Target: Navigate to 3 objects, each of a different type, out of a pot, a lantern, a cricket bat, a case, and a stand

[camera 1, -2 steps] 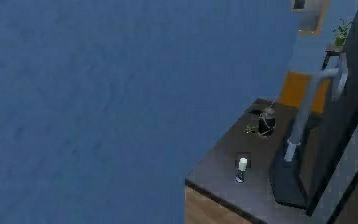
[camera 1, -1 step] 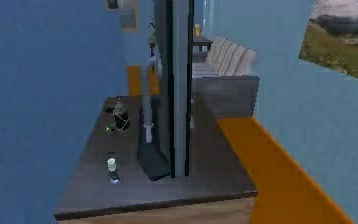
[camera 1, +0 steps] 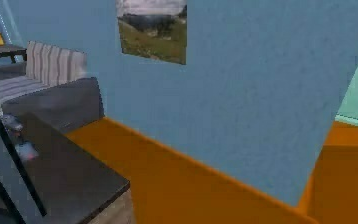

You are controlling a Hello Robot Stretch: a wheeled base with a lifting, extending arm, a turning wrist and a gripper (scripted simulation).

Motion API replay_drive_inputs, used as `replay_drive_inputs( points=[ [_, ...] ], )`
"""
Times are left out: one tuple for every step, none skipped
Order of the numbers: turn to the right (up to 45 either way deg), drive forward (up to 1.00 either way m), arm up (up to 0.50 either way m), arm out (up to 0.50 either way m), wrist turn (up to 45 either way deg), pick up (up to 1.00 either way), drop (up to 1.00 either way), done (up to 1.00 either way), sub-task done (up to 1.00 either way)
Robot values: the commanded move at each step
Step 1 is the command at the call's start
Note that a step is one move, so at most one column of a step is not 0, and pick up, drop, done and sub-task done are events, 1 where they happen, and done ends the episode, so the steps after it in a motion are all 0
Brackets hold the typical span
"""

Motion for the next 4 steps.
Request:
replay_drive_inputs(
  points=[
    [36.0,0.0,0.0,0.0,0.0,0.0,0.0,0.0,0.0],
    [0.0,0.05,0.0,0.0,0.0,0.0,0.0,0.0,0.0],
    [-39.0,0.0,0.0,0.0,0.0,0.0,0.0,0.0,0.0],
    [0.0,0.1,0.0,0.0,0.0,0.0,0.0,0.0,0.0]
  ],
)
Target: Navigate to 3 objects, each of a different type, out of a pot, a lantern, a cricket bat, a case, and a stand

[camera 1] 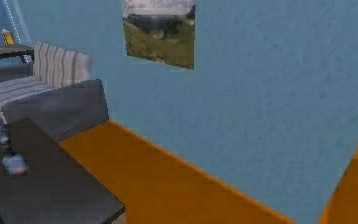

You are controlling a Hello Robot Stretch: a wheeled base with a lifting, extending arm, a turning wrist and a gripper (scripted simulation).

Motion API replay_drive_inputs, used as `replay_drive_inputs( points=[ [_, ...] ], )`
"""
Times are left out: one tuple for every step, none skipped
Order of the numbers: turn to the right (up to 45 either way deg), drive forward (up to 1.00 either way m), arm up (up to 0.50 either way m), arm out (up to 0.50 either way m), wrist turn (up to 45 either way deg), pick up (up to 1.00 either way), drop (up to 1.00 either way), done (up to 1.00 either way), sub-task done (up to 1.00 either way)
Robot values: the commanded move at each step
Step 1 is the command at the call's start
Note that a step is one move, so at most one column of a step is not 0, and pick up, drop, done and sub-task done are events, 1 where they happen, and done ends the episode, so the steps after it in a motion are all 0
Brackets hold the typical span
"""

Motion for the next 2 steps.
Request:
replay_drive_inputs(
  points=[
    [-45.0,0.0,0.0,0.0,0.0,0.0,0.0,0.0,0.0],
    [-21.0,0.0,0.0,0.0,0.0,0.0,0.0,0.0,0.0]
  ],
)
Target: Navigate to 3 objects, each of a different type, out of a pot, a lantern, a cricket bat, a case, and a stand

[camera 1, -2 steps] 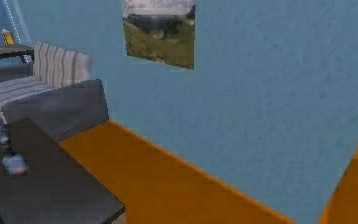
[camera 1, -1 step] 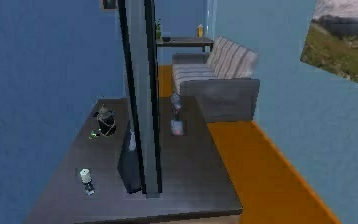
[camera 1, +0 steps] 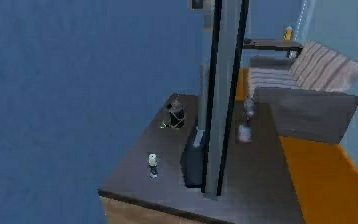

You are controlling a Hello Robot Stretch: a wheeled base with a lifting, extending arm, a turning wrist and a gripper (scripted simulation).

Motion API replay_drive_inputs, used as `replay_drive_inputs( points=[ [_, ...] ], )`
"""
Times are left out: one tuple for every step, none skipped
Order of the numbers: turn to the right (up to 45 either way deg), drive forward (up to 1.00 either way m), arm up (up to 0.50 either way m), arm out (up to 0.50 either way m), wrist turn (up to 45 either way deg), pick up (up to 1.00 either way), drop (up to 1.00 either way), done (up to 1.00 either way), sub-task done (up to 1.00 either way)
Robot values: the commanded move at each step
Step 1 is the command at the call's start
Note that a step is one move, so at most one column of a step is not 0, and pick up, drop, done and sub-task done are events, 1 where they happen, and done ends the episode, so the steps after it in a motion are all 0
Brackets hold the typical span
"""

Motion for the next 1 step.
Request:
replay_drive_inputs(
  points=[
    [0.0,0.0,0.0,0.0,0.0,0.0,0.0,1.0,0.0]
  ],
)
